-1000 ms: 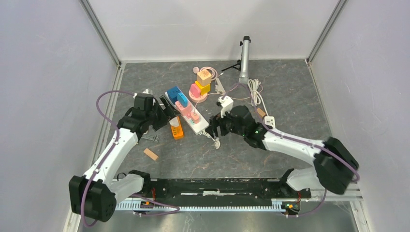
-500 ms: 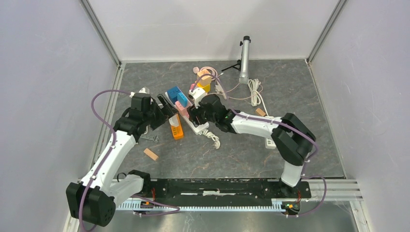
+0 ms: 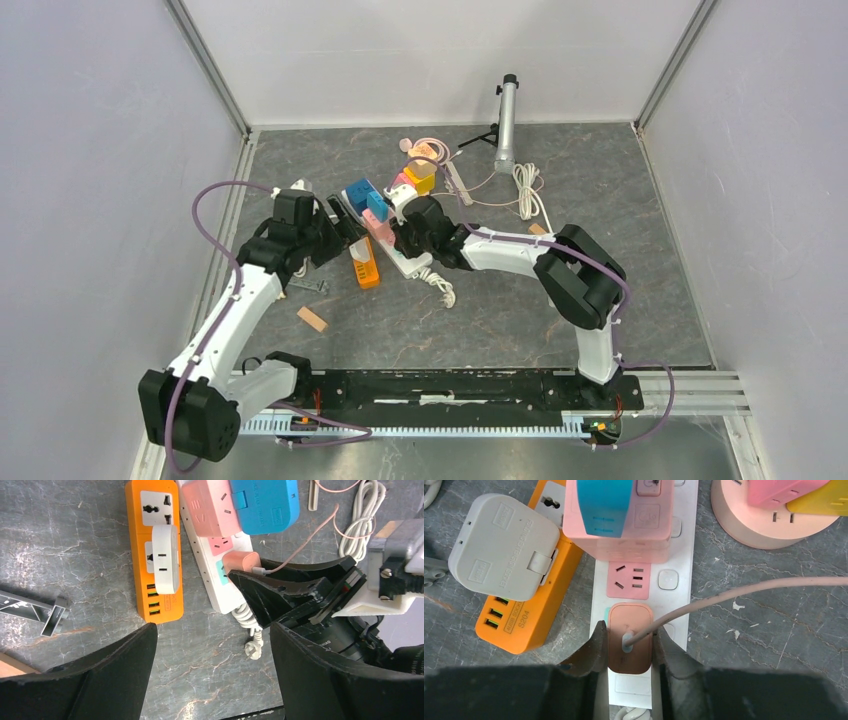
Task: Pull the plug off the socket
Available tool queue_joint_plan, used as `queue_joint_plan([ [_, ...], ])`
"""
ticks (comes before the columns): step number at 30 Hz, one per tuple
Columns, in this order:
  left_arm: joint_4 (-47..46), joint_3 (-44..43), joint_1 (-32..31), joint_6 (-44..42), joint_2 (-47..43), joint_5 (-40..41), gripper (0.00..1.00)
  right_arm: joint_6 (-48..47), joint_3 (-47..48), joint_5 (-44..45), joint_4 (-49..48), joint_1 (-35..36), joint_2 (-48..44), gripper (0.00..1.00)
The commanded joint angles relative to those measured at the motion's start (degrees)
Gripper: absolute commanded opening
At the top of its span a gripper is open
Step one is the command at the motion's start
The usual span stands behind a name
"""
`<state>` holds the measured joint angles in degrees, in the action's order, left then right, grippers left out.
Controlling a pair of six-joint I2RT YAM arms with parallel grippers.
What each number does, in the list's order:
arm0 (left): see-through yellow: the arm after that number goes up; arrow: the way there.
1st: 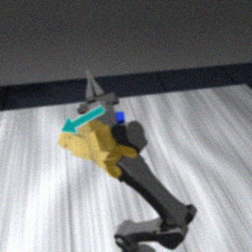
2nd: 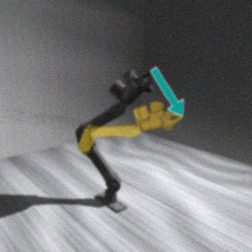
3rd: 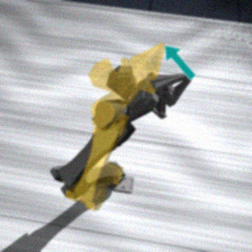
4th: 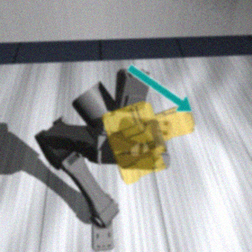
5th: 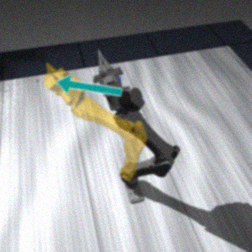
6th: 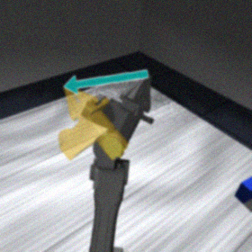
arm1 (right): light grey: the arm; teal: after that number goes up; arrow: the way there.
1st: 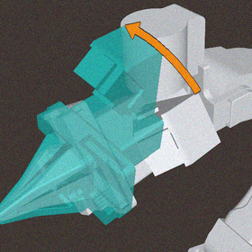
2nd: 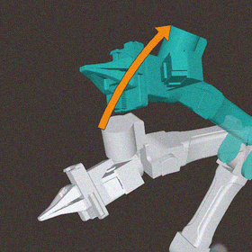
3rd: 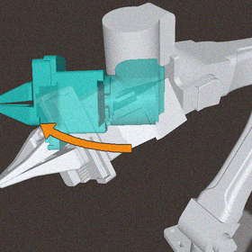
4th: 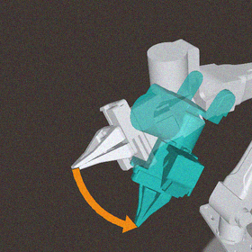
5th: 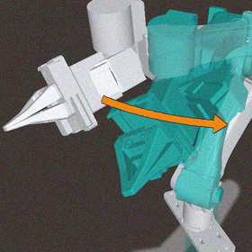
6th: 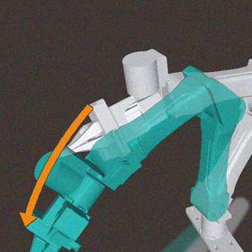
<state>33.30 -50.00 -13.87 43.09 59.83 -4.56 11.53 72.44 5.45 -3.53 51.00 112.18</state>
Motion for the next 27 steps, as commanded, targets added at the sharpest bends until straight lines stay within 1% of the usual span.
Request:
queue_joint_plan([
  [1,0.0,-3.0,0.3,-2.0,1.5,0.1,0.9,0.4,1.5,2.1,2.5,0.5,-1.1,0.12],
  [3,-1.3,-3.1,0.3,-1.6,2.6,-1.5,0.91,-0.1,-0.9,3.1,2.7,0.5,-3.5,0.1],
  [6,-3.9,-2.7,0.3,-0.1,4.6,-4.0,0.91,-1.1,-4.4,3.5,3.4,0.5,-6.4,0.1],
  [7,-4.8,-2.4,0.3,0.6,5.3,-5.0,0.9,-1.9,-5.7,3.6,5.0,0.5,-7.7,0.1],
  [10,-7.8,-1.2,0.3,2.7,7.2,-7.6,0.89,-3.7,-9.6,3.8,4.2,0.5,-11.2,0.1],
  [11,-9.2,-0.8,0.3,3.5,7.8,-8.5,0.88,-4.2,-10.6,4.1,4.1,0.5,-11.8,0.13],
  [12,-10.6,-0.4,0.2,4.3,8.3,-9.4,0.87,-4.6,-11.1,4.3,4.0,0.5,-12.1,0.19],
  [14,-13.3,0.2,0.2,5.4,9.6,-11.0,0.84,-5.0,-10.6,4.1,4.5,0.5,-11.6,0.42],
  [15,-14.1,0.3,0.2,5.9,10.3,-11.4,0.82,-4.9,-10.0,3.9,5.1,0.5,-11.1,0.48],
  [17,-15.3,0.2,0.2,6.3,11.8,-11.9,0.78,-4.7,-8.8,3.3,5.5,0.4,-10.6,0.56],
  [19,-15.7,-0.2,0.2,7.2,13.4,-11.3,0.73,-5.0,-7.8,2.5,5.9,0.2,-10.5,0.58],
  [22,-15.7,-1.6,0.2,8.5,16.3,-10.5,0.62,-5.5,-6.9,-0.1,6.6,-0.6,-10.7,0.59],
  [25,-15.9,-3.2,0.1,9.0,19.6,-10.2,0.53,-4.8,-7.6,-3.8,5.4,-1.7,-11.1,0.55],
  [27,-16.3,-3.9,-0.1,9.1,21.4,-10.6,0.5,-4.6,-8.0,-5.3,4.5,-2.1,-10.8,0.5],
])
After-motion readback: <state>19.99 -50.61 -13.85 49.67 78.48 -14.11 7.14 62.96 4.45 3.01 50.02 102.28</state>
